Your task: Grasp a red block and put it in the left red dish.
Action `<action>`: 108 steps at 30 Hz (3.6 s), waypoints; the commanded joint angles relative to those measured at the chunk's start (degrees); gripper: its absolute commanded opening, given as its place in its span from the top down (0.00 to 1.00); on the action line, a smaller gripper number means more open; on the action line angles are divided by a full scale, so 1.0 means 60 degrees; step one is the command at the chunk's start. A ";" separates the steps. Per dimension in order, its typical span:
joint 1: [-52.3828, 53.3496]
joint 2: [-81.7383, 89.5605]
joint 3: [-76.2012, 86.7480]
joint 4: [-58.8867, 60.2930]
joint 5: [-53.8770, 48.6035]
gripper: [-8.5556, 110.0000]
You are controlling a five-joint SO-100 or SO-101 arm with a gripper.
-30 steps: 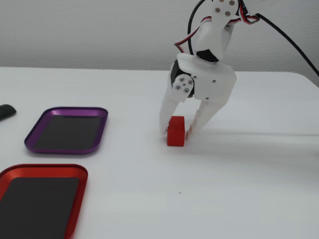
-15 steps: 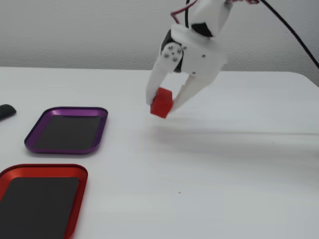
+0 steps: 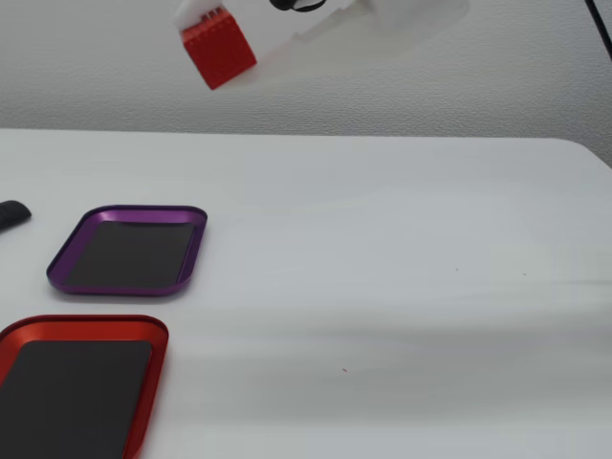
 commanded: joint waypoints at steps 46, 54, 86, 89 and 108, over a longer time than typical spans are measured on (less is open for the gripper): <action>-0.0776 -0.8086 -0.6504 0.0586 0.0850 0.88; -0.0776 -0.8027 -0.6504 0.0762 0.0835 0.85; -0.0645 -0.3340 -0.8262 0.7471 0.0835 0.72; -0.0176 -0.2271 -0.7910 0.8584 0.0894 0.72; 0.1743 0.7061 0.1948 0.7339 0.0483 0.72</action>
